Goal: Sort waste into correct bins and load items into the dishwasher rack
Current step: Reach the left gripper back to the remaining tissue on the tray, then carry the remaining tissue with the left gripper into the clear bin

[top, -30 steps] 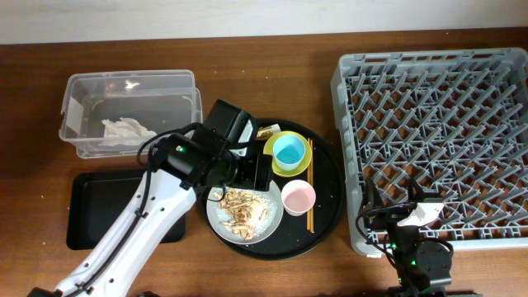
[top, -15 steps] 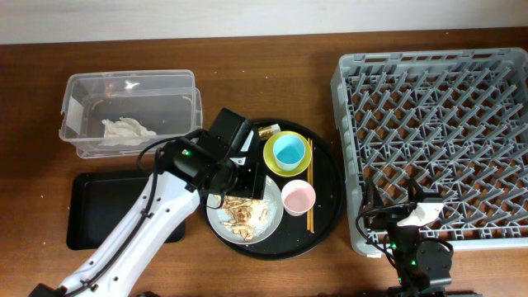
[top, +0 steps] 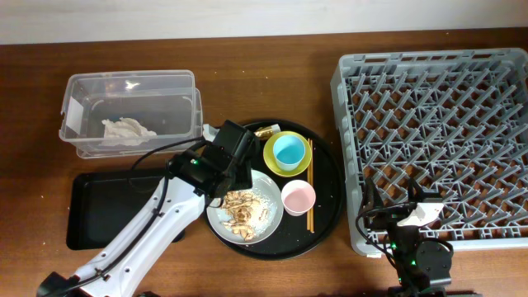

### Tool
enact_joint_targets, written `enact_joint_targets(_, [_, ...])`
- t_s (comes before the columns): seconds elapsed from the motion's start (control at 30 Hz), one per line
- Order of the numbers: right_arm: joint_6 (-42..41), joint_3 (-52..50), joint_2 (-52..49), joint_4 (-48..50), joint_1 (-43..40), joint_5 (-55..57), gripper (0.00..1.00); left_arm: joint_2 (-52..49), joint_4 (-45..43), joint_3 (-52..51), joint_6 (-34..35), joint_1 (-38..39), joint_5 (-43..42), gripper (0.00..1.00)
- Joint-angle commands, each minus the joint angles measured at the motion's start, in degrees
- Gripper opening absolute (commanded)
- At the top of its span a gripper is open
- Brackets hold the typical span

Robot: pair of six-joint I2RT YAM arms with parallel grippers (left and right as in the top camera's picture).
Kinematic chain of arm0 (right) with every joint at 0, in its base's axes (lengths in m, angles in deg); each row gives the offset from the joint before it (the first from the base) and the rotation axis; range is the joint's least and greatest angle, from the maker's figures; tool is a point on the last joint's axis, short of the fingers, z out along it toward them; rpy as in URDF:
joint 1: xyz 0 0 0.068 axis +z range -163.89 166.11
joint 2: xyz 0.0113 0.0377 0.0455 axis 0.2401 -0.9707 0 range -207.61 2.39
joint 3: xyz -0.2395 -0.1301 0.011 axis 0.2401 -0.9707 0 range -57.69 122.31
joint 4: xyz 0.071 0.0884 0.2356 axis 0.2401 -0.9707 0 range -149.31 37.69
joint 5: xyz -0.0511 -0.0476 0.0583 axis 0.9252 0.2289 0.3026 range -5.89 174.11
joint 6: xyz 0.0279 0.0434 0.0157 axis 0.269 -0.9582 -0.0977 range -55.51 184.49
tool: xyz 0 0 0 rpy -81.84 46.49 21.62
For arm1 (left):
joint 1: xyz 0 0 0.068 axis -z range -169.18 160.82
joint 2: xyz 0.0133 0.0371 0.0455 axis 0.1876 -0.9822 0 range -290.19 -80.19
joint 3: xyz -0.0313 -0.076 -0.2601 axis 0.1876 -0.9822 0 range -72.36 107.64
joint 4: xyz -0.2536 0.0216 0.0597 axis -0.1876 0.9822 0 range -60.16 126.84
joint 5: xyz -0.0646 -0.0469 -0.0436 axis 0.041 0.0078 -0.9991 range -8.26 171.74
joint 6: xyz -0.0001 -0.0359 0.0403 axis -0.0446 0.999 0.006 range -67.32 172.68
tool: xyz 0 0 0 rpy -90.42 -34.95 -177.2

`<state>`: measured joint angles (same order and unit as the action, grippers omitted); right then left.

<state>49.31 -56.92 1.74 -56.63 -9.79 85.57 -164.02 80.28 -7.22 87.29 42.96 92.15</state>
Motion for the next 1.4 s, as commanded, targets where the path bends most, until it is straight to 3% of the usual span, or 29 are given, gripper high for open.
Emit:
enact_joint_targets(0.0, [-0.04,-0.46,0.44,-0.20,-0.37,0.52,0.98,-1.27,-2.62,-1.68,6.12,0.07,7.67,0.70])
enact_joint_targets(0.3, [-0.04,-0.46,0.44,-0.20,-0.37,0.52,0.98,-14.86,-14.40,-1.90,8.24,-2.82,10.60,0.70])
enact_joint_targets(0.67, [-0.04,-0.46,0.44,-0.20,-0.37,0.50,0.98,-20.13,-16.22,-2.12,8.28,-5.05,10.19,0.69])
enact_joint_targets(0.73, [-0.04,-0.46,0.44,-0.20,-0.37,0.52,0.98,-20.98,-16.90,-2.12,8.28,-5.07,10.16,0.59])
enact_joint_targets(0.87, [-0.04,-0.46,0.44,-0.20,-0.37,0.50,0.98,-21.22,-17.05,-2.12,8.26,-5.05,10.23,0.57])
enact_joint_targets(1.03, [-0.04,-0.46,0.44,-0.20,-0.37,0.50,0.98,-21.33,-17.42,-2.27,8.28,-5.05,10.36,0.41])
enact_joint_targets(1.13, [-0.04,-0.46,0.44,-0.20,-0.37,0.50,0.98,-21.49,-17.53,-2.32,8.28,-5.05,10.40,0.41])
enact_joint_targets(1.23, [-0.04,-0.46,0.44,-0.20,-0.37,0.50,0.98,-21.51,-17.55,-2.32,8.28,-5.05,10.36,0.32])
enact_joint_targets(1.37, [-0.04,-0.46,0.44,-0.20,-0.37,0.52,0.98,-22.71,-18.01,-2.34,8.28,-5.05,10.34,0.30])
